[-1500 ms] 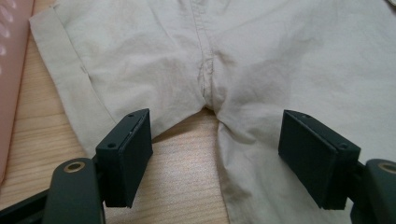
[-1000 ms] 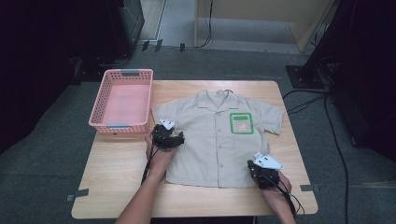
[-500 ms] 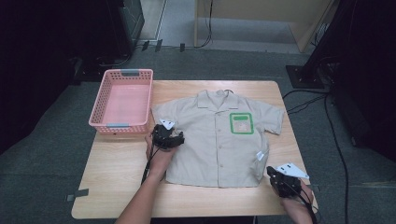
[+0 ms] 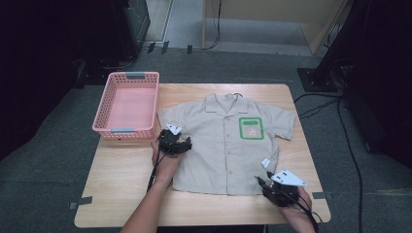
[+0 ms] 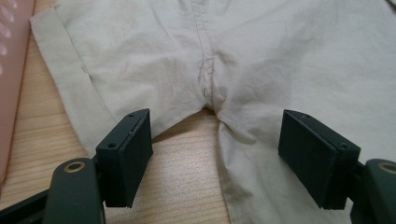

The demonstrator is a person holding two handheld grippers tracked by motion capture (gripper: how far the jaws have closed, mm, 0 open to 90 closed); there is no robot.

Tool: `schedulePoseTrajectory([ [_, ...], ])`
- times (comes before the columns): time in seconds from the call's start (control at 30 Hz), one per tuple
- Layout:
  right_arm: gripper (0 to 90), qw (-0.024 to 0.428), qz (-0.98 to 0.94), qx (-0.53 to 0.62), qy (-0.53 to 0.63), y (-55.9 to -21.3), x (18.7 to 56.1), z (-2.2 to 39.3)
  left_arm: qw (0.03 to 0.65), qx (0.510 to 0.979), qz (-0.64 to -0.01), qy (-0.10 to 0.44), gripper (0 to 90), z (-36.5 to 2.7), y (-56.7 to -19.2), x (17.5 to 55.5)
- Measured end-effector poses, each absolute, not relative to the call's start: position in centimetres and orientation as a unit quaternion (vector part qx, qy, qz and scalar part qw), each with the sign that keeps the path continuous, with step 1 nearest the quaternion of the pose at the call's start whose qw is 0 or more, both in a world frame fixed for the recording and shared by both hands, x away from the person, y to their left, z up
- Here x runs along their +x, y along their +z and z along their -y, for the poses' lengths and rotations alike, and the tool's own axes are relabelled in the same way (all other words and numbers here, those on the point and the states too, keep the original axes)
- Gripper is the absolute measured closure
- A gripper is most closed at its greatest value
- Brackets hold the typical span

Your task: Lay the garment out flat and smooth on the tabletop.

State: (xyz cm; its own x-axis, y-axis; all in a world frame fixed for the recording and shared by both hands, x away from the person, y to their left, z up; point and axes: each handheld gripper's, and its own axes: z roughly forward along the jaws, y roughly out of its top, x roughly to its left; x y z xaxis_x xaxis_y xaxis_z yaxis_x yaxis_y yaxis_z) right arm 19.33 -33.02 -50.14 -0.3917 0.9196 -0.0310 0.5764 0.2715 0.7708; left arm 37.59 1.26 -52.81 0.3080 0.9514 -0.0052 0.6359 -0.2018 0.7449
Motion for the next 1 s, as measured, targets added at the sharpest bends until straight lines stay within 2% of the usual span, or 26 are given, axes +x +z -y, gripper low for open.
schedulePoseTrajectory([
  [0.1, 58.9, 0.232, -0.766, 0.495, 0.339, -51.4, 20.5, 32.0, 0.331, 0.737, -0.538, 0.238, 26.5, -1.3, -52.8, 37.6],
  [0.17, 62.1, 0.225, -0.767, 0.504, 0.327, -52.1, 21.0, 31.8, 0.331, 0.737, -0.539, 0.238, 26.5, -1.3, -52.8, 37.6],
  [0.27, 76.7, 0.225, -0.762, 0.511, 0.329, -52.5, 21.1, 32.2, 0.331, 0.737, -0.539, 0.238, 26.5, -1.3, -52.8, 37.6],
  [0.37, 86.5, 0.217, -0.756, 0.518, 0.335, -52.4, 20.9, 32.8, 0.331, 0.736, -0.540, 0.238, 26.6, -1.3, -52.8, 37.6],
  [0.43, 89.6, 0.230, -0.749, 0.525, 0.333, -52.2, 20.6, 33.3, 0.331, 0.736, -0.540, 0.239, 26.5, -1.3, -52.8, 37.6],
  [0.87, 90.0, 0.257, -0.704, 0.576, 0.326, -51.4, 17.8, 39.2, 0.331, 0.736, -0.540, 0.239, 26.5, -1.3, -52.8, 37.6],
  [0.97, 85.0, 0.256, -0.686, 0.593, 0.335, -51.2, 17.3, 40.3, 0.331, 0.736, -0.540, 0.239, 26.5, -1.3, -52.8, 37.6],
  [1.0, 79.4, 0.260, -0.685, 0.591, 0.338, -51.0, 17.2, 40.4, 0.331, 0.736, -0.540, 0.239, 26.5, -1.3, -52.8, 37.6],
])
